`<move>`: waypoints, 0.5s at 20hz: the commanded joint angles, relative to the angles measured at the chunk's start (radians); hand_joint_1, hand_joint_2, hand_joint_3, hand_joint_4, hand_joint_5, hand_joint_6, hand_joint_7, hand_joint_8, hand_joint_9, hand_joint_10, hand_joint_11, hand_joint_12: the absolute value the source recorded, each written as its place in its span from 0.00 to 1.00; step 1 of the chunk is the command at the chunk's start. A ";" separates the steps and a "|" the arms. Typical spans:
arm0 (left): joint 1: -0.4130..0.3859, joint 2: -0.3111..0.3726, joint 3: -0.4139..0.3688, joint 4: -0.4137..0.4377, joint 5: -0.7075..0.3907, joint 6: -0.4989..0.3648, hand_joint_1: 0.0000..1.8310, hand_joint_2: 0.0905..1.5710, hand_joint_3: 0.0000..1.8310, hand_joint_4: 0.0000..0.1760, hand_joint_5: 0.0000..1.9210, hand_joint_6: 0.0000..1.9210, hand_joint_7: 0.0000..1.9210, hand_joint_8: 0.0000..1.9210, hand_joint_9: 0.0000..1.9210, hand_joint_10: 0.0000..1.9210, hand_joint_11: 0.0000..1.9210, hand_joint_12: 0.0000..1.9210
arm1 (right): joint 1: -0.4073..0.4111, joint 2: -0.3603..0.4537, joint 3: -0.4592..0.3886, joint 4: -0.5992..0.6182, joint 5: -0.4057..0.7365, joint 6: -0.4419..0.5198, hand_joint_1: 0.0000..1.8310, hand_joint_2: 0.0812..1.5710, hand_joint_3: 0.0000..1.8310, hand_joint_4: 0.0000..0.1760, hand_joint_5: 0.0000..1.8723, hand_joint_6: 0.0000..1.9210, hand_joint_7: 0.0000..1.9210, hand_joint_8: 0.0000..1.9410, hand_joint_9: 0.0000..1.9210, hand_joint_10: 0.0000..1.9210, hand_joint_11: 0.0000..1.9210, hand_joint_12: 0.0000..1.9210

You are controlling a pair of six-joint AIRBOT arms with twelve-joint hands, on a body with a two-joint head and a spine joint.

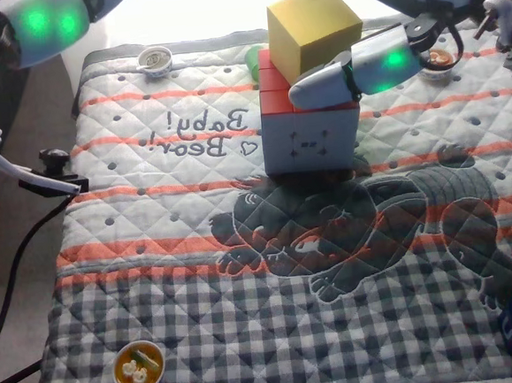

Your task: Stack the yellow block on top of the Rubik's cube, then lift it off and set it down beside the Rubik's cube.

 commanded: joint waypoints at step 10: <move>0.010 0.009 -0.017 0.014 0.159 -0.009 0.51 0.85 0.00 0.00 0.11 0.30 0.04 0.34 0.00 0.51 0.00 0.92 | 0.030 -0.027 0.029 -0.020 0.055 0.002 0.62 0.75 0.00 0.00 0.42 0.47 0.44 0.60 0.29 0.67 0.18 0.94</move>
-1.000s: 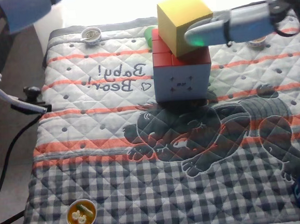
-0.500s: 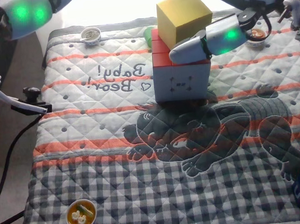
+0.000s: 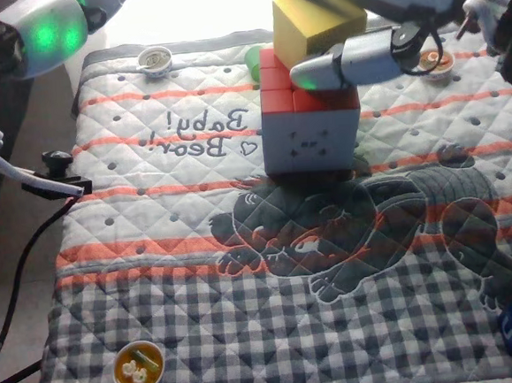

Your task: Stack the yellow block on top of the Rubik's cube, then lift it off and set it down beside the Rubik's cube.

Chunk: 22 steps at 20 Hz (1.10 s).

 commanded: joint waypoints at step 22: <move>0.068 0.051 -0.045 -0.030 0.201 -0.009 0.47 0.84 0.00 0.12 0.14 0.25 0.07 0.29 0.00 0.51 0.00 0.89 | -0.032 0.183 -0.234 -0.048 0.409 -0.003 0.62 0.86 0.01 0.00 0.30 0.72 0.31 0.98 0.34 1.00 0.35 1.00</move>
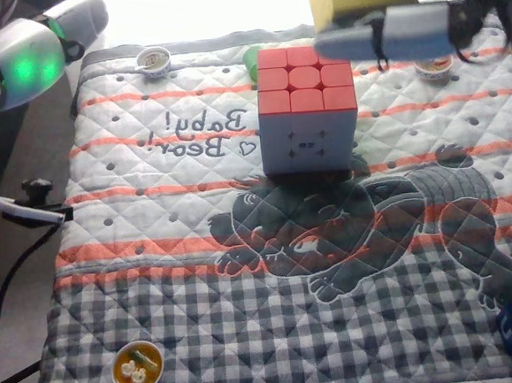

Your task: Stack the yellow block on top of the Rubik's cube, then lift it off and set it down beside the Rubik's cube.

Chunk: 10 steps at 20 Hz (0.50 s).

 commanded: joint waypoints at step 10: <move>0.046 0.047 -0.044 0.014 0.209 -0.008 0.48 0.83 0.00 0.00 0.18 0.22 0.08 0.33 0.00 0.54 0.00 0.96 | -0.220 0.118 -0.150 -0.051 0.281 0.002 0.67 0.78 0.00 0.00 0.43 0.58 0.44 0.78 0.44 0.96 0.44 1.00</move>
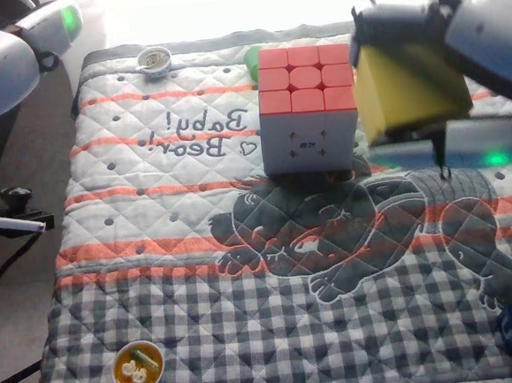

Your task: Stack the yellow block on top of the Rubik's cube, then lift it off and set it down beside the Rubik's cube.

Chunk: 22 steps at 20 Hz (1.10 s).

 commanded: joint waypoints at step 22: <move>0.008 0.008 -0.010 0.022 0.149 -0.008 0.48 0.83 0.00 0.00 0.18 0.25 0.08 0.36 0.00 0.56 0.00 0.94 | -0.182 -0.063 -0.016 -0.003 -0.018 0.011 0.42 0.53 0.00 0.00 0.01 0.55 0.00 0.71 0.00 0.87 0.01 1.00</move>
